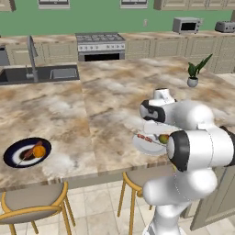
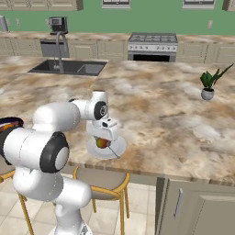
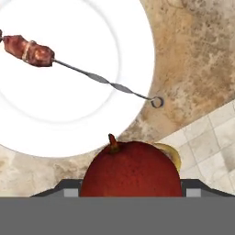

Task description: Pick up the orange and mango from the fridge and place one fruit on each plate on the dining counter.

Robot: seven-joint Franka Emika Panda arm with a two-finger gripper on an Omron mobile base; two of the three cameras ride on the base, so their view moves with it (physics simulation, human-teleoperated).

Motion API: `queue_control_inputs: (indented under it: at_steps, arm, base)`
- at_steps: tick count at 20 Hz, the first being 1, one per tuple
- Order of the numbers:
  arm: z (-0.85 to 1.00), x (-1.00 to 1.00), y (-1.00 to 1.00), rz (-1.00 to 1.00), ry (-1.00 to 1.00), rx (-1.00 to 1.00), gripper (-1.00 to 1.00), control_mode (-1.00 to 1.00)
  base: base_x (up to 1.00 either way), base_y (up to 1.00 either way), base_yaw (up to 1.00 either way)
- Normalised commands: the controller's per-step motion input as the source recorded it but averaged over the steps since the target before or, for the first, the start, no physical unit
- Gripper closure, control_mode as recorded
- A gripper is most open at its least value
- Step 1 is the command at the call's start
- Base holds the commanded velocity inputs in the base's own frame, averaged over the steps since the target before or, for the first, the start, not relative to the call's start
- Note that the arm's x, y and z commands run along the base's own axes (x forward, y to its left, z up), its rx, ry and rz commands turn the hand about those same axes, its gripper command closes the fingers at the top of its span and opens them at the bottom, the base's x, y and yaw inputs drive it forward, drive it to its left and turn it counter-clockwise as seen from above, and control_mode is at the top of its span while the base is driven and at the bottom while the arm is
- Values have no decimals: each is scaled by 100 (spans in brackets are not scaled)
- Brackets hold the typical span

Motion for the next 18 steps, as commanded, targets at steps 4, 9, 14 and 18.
queue_control_inputs:
  at_steps: [4, 9, 14, 18]
  arm:
    - [-59, 70, -17, 0, 6, 7, 100, -100]
    - [-51, 39, -1, 0, 1, 2, 100, -100]
    - [-47, 10, 4, -2, 2, 0, 100, -100]
    - [-39, 6, 18, -3, 0, 0, -100, -100]
  base:
    - [0, 0, 0]
    - [0, 0, 0]
    - [0, 0, 0]
    - [0, 0, 0]
